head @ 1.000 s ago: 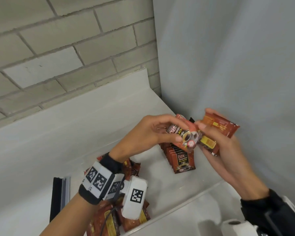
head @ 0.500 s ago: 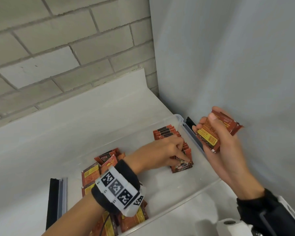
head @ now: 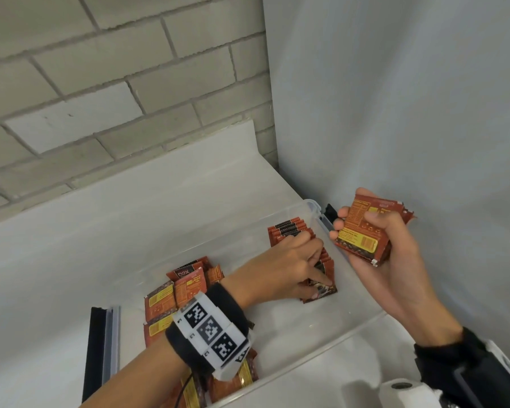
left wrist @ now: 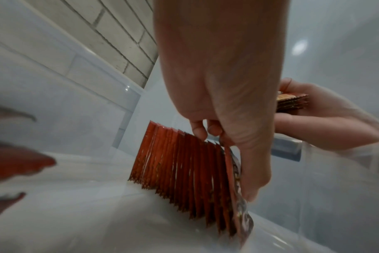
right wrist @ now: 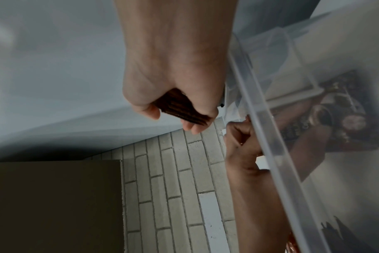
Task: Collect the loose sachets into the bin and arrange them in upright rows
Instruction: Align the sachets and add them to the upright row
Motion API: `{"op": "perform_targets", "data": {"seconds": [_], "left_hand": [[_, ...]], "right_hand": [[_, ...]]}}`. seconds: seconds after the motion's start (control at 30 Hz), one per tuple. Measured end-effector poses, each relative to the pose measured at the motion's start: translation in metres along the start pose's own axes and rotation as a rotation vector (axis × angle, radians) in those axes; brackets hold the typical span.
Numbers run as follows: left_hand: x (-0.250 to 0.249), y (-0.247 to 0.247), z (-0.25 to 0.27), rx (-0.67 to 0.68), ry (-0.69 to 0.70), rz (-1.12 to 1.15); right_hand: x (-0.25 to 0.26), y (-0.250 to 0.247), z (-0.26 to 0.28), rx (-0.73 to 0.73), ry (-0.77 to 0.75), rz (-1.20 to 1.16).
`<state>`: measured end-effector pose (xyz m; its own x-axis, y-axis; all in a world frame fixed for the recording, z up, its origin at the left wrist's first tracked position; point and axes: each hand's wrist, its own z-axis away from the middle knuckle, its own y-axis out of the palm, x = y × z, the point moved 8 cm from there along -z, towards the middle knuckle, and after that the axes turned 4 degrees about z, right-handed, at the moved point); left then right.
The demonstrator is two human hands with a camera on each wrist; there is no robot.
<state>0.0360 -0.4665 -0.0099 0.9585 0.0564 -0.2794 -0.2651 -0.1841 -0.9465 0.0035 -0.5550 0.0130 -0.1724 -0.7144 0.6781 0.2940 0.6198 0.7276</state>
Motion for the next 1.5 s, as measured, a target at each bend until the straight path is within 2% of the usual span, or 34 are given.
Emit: {"op": "perform_targets", "data": {"seconds": [0.4, 0.53, 0.7, 0.8, 0.87, 0.97, 1.07, 1.27, 1.37, 1.5], "left_hand": [[0.000, 0.003, 0.000, 0.015, -0.036, 0.019], [0.010, -0.018, 0.002, -0.132, -0.072, 0.152], [0.034, -0.057, 0.015, -0.394, -0.301, 0.423], [0.032, -0.068, 0.018, -0.472, -0.360, 0.611], [0.029, -0.068, 0.017, -0.462, -0.373, 0.769], [0.027, -0.063, 0.016, -0.430, -0.379, 0.973], [0.031, -0.066, 0.019, -0.479, -0.380, 1.087], [0.031, -0.082, 0.025, -0.529, -0.265, 1.139], [0.025, -0.084, 0.024, -0.477, -0.177, 1.163], [0.018, -0.077, 0.020, -0.411, -0.155, 1.200]], "right_hand": [[-0.003, -0.004, -0.001, -0.023, 0.038, 0.095], [-0.003, 0.000, -0.001, -0.008, 0.038, 0.119], [-0.005, -0.002, -0.004, -0.006, 0.038, 0.179], [-0.008, -0.001, -0.005, 0.021, 0.067, 0.253], [-0.011, 0.001, -0.004, 0.053, 0.091, 0.287], [-0.013, 0.005, -0.002, 0.096, 0.105, 0.332], [-0.014, 0.007, -0.001, 0.120, 0.120, 0.381], [-0.019, 0.010, -0.001, 0.171, 0.166, 0.318], [-0.027, 0.011, -0.001, 0.180, 0.260, 0.347], [-0.031, 0.016, 0.002, 0.227, 0.306, 0.405]]}}
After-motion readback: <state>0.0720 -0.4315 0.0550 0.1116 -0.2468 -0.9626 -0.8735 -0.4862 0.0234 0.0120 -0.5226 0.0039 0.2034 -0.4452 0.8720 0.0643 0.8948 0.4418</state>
